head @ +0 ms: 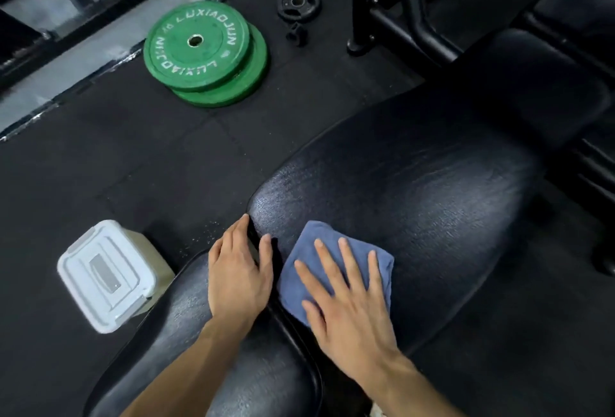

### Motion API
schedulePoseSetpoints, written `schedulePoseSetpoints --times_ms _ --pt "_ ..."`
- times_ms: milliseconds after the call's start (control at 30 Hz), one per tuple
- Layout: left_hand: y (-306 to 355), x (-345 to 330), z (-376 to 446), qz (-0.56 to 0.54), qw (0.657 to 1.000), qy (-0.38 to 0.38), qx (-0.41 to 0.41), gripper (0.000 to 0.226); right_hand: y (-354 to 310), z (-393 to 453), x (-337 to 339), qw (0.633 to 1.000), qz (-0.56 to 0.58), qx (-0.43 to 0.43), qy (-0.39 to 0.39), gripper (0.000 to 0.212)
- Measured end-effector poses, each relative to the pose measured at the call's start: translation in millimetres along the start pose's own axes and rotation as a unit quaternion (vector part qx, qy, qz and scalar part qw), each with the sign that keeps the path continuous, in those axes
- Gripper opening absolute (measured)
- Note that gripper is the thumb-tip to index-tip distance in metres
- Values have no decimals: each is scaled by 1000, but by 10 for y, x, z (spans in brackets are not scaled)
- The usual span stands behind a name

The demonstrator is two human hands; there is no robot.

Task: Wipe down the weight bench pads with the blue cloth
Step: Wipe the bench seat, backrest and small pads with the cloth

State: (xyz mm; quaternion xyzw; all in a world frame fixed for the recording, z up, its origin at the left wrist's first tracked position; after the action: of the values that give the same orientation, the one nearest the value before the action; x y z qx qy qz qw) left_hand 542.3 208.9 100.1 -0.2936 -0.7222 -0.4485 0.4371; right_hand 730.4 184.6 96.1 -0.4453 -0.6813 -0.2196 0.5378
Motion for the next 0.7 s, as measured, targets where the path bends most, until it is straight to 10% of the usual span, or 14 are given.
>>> schedulePoseSetpoints --times_ms 367,700 --pt "-8 -7 9 9 1000 -20 -17 65 1671 1021 593 958 54 -279 31 59" --pt "18 -14 11 37 999 -20 -31 64 1072 849 525 959 62 -271 50 62"
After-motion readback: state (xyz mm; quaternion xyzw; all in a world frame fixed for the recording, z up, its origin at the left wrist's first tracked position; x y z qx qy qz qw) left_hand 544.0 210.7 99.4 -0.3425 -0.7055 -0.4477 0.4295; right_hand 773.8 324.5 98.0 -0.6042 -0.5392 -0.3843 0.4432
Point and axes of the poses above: each hand's wrist, its own z-axis towards the middle knuckle, its own x-axis out of the back of the hand, y = z × x, the point moved 10 cm from there along z, towards the middle knuckle, and after that the axes turned 9 degrees about -y, right-handed, at the moved point
